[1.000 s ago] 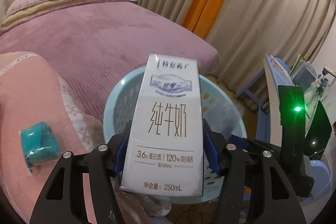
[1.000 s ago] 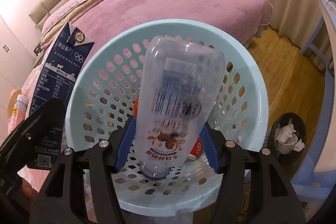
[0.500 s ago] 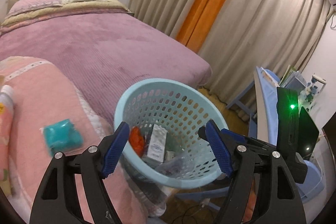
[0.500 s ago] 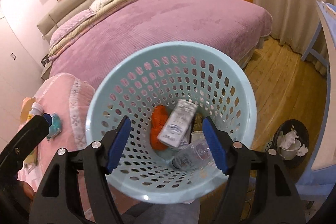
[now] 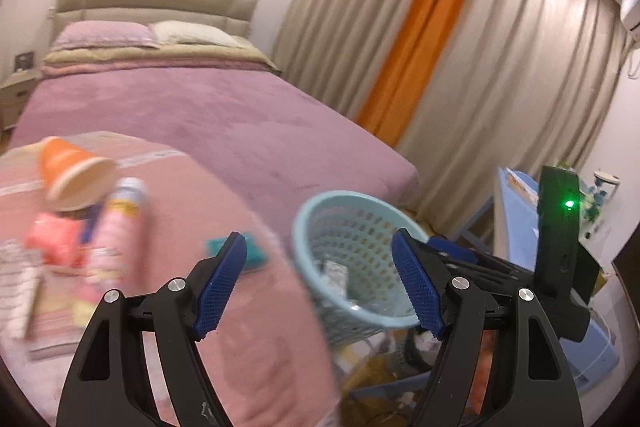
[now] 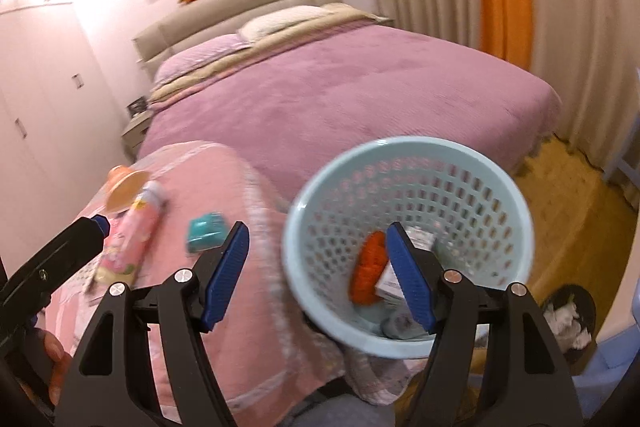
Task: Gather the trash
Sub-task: 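Withdraw both tools from the basket back toward the remaining trash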
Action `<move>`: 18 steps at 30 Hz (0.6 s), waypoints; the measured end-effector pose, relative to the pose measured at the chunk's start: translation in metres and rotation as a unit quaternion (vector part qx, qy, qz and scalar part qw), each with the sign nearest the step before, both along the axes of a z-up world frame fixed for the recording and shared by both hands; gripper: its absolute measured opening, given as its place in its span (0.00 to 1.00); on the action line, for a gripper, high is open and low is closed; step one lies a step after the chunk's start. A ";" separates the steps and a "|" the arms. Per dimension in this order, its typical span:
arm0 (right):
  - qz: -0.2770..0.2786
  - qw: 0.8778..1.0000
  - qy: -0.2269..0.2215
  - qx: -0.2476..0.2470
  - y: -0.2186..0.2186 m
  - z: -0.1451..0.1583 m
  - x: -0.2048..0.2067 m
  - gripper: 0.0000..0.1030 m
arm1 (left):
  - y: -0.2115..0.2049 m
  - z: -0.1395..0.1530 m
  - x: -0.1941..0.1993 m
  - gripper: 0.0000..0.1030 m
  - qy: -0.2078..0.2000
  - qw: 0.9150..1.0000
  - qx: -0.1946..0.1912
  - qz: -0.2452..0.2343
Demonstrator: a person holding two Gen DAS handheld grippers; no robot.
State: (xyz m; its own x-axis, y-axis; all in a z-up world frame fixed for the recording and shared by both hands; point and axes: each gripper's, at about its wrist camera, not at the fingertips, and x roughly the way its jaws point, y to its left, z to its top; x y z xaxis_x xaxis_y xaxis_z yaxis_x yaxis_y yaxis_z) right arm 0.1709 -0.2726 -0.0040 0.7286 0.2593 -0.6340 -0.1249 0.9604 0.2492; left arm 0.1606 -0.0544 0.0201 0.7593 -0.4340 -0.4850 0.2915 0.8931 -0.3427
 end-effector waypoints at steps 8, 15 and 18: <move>0.059 0.998 -0.001 -0.012 0.060 0.001 0.000 0.65 | 0.090 -0.006 -0.029 0.71 0.008 0.994 0.014 0.104; 0.099 0.995 0.004 -0.028 0.114 -0.004 0.003 0.64 | 0.168 -0.021 -0.032 0.71 0.043 0.982 0.024 0.180; 0.120 0.992 0.007 -0.035 0.141 -0.005 0.005 0.55 | 0.193 -0.029 -0.031 0.71 0.062 0.977 0.040 0.200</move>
